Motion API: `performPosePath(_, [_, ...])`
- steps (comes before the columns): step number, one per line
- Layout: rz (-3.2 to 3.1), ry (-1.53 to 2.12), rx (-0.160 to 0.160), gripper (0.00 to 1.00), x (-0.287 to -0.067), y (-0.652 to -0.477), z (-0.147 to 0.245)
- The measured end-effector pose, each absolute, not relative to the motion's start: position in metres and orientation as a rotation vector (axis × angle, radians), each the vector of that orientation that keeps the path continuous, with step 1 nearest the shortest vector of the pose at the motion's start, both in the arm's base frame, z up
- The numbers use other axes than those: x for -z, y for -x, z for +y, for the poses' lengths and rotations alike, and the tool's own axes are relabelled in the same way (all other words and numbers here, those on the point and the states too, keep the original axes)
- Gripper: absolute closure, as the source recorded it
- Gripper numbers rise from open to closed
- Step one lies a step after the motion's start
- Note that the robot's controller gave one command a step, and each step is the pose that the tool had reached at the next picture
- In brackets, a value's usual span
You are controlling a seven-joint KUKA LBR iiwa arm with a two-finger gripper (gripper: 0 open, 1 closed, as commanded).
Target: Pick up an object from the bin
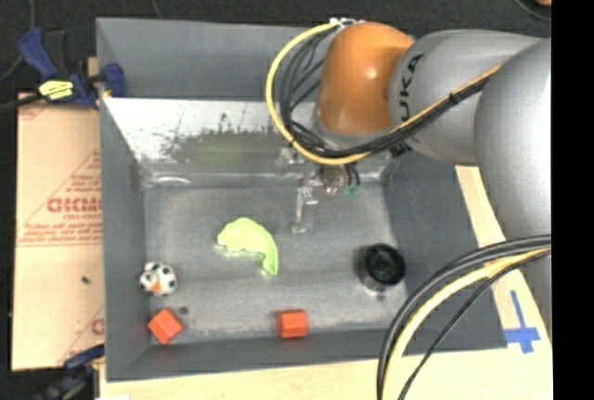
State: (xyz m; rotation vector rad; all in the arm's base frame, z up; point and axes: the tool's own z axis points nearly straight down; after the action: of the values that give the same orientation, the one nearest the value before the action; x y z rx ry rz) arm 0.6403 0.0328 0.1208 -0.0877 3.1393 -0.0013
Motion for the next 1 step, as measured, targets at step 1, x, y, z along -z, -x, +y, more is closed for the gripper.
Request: performPosePath(1, [3.134, 0.097, -0.001, 0.00, -0.1189, -0.6376, 0.0594])
